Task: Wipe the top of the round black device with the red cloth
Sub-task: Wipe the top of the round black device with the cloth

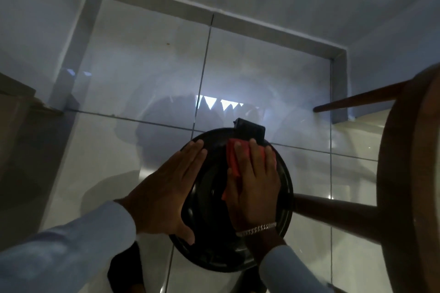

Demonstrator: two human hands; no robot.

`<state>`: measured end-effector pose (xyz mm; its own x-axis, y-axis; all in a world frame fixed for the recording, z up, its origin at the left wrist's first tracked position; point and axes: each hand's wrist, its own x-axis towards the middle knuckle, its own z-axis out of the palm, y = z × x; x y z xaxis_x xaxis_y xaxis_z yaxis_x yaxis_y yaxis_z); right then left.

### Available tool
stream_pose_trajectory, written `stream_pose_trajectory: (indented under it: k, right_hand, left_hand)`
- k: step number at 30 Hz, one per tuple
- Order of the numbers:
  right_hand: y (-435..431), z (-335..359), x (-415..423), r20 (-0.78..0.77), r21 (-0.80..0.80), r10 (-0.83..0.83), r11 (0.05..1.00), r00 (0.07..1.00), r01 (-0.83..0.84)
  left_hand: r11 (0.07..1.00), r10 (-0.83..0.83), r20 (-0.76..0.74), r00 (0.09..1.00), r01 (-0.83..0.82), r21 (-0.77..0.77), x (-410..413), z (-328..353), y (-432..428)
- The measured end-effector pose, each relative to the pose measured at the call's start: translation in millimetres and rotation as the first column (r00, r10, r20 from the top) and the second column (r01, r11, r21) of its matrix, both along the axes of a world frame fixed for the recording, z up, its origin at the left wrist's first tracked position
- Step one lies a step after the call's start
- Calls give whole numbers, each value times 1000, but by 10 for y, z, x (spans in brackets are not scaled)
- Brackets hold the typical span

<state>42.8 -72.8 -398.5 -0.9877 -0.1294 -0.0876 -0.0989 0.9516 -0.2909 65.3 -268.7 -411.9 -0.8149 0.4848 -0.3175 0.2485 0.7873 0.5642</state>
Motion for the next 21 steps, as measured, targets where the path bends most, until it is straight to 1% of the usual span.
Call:
stream_pose_trajectory:
  k: [2,3,4,7,8,9,10,12,14,18,21]
  right_hand:
    - [-54,10,-166,44,-23,-103,994,994,104]
    - [-86,18,-281,65,-34,-119,992,991,121]
    - [-115,31,-387,64,-29,-78,996,995,80]
    - [-77,57,-481,45,-3,177,984,983,-177]
    - [4,61,-457,41,-14,207,978,977,-207]
    - [88,62,-407,38,-22,185,983,982,-184]
    - [160,63,-325,40,-38,116,993,992,-115]
    - [219,62,-80,55,-121,-93,988,994,99]
    - [175,49,214,42,-162,-250,954,967,254]
    - [-91,2,788,65,-98,-401,909,914,405]
    - [-331,-4,1040,108,-35,-444,892,889,450]
  left_hand:
    - [1000,1,3,1000,-1,-2,-21,8,-5]
    - [1000,0,5,1000,0,-6,-25,9,-8]
    - [1000,-1,4,1000,1,-10,-28,8,-13]
    - [1000,4,11,1000,-3,-14,-20,2,-23]
    - [1000,9,17,1000,-9,-8,-20,2,-22]
    - [1000,15,24,1000,-15,-4,-23,7,-21]
    - [1000,17,28,999,-17,0,-25,17,-23]
    - [1000,10,27,1000,-10,6,-35,27,-28]
    - [1000,7,26,1000,-7,11,-34,18,-31]
    - [1000,-7,30,1000,7,16,-28,-30,-40]
    - [1000,-29,21,999,29,8,-24,-43,-44]
